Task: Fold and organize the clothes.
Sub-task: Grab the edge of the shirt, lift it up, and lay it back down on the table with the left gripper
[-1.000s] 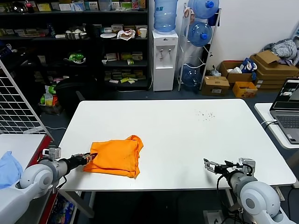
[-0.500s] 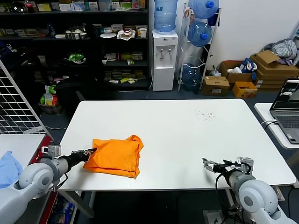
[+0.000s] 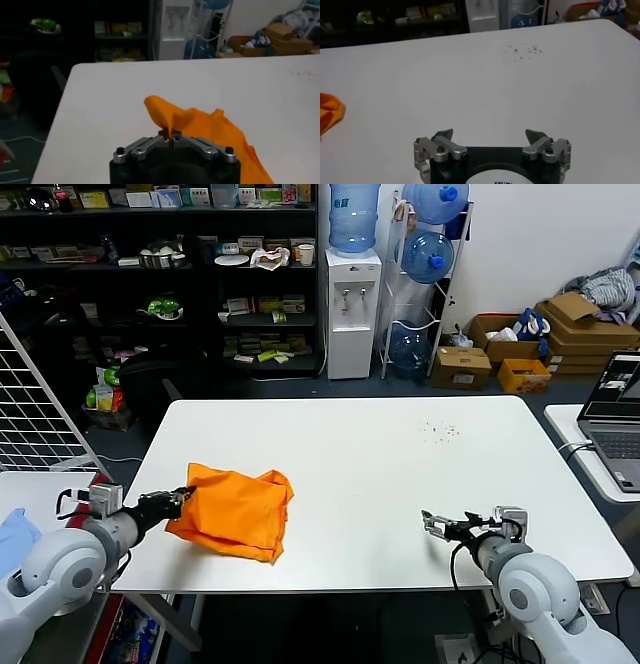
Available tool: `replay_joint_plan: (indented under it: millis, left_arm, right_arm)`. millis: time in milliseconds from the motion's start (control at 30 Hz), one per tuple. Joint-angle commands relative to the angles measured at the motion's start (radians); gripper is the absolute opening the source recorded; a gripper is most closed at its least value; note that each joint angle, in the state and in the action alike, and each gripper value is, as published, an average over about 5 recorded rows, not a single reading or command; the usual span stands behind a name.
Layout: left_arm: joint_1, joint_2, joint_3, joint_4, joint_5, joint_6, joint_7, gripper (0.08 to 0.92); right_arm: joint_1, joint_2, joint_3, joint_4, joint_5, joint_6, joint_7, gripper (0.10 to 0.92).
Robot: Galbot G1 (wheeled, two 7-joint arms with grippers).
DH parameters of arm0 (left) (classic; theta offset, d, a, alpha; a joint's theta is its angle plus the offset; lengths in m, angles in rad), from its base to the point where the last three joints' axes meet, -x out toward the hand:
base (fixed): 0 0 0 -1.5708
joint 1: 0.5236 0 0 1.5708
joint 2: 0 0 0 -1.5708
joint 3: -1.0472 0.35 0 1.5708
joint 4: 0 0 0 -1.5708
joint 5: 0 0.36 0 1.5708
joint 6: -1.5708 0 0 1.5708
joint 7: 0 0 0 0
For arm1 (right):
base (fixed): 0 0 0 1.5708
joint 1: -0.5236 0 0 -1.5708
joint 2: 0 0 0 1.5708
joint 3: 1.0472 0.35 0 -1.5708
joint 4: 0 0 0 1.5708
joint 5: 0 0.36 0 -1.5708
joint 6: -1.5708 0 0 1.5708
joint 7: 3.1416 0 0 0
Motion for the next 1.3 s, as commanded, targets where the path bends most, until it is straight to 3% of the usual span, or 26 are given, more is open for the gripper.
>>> replay_joint_plan:
  millis: [33,533,733,900,967,1033,1167,1300]
  left_arm:
    - [0.207,0.098,-0.288,-0.069,-0.036,0.02,-0.126,0.104]
    - [0.186,0.193,-0.311,0.064,-0.055,0.039,-0.101,0.104]
    - [0.135,0.206,-0.236,0.041,-0.094,0.041,-0.105,0.104]
    - [0.068,0.163,-0.168,-0.074,-0.287,0.042,-0.163,0.104]
    - [-0.018,0.113,-0.078,-0.126,-0.352,0.04,-0.186,0.104]
    - [-0.197,0.017,0.103,-0.15,-0.393,0.035,-0.222,0.104]
    - [-0.59,-0.263,0.483,-0.068,-0.445,0.019,-0.323,0.104]
    - [-0.774,-0.549,0.652,0.092,-0.457,0.007,-0.393,0.104]
  right_arm:
    - [0.077,-0.003,-0.047,-0.021,-0.014,0.04,-0.013,0.921]
    - [0.099,0.015,-0.071,-0.04,-0.041,0.049,-0.023,0.921]
    - [0.079,0.027,-0.06,-0.032,-0.061,0.049,-0.02,0.921]
    - [0.053,0.043,-0.044,-0.029,-0.086,0.048,-0.014,0.921]
    - [0.037,0.052,-0.035,-0.026,-0.098,0.047,-0.009,0.921]
    - [0.013,0.066,-0.021,-0.02,-0.108,0.045,-0.003,0.921]
    - [-0.044,0.094,0.021,0.0,-0.125,0.04,0.009,0.921]
    - [-0.089,0.108,0.067,0.023,-0.13,0.036,0.017,0.921]
